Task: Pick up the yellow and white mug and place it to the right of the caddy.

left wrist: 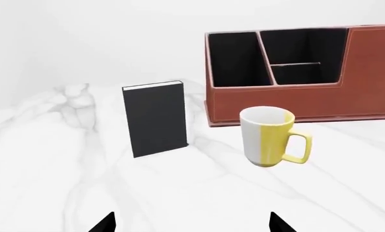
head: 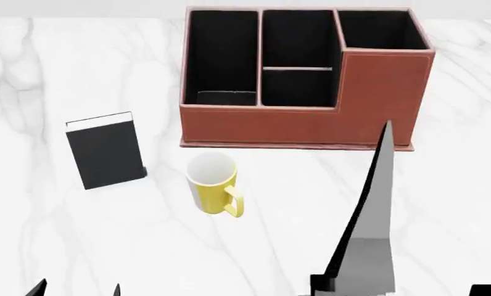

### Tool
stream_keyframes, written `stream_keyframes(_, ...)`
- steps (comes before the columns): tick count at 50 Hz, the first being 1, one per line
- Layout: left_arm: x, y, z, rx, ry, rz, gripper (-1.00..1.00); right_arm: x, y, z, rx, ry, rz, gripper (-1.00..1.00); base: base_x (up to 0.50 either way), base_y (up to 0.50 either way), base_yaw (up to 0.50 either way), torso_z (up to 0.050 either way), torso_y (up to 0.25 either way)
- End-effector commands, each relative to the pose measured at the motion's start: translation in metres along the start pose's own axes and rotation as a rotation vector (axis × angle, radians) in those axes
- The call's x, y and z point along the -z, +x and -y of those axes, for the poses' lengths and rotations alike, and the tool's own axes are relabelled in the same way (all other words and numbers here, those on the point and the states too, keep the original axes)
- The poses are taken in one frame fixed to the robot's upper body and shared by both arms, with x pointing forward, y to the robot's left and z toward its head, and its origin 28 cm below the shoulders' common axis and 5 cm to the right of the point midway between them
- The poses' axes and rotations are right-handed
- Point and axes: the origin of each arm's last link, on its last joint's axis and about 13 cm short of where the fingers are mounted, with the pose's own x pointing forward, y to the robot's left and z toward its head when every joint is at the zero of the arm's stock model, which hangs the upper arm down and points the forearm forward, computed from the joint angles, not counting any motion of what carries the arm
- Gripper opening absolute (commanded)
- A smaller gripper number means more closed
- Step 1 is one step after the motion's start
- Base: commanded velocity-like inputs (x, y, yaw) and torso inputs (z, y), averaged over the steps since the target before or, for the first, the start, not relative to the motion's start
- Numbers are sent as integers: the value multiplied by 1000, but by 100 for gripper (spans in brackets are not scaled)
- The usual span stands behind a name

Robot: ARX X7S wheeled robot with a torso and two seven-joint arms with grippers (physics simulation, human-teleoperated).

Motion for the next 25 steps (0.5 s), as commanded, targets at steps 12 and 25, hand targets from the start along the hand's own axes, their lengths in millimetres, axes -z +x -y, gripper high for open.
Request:
stream_keyframes(12,-37,-6,-15,-135,-4,23,100,-13,-11,15,176,33,-50,100,0,0,0,0,0)
stream_keyframes(25,-116,-46,-27,-215,66,264,100,-12,-11,13,156,26,-50,100,0,0,0,0,0)
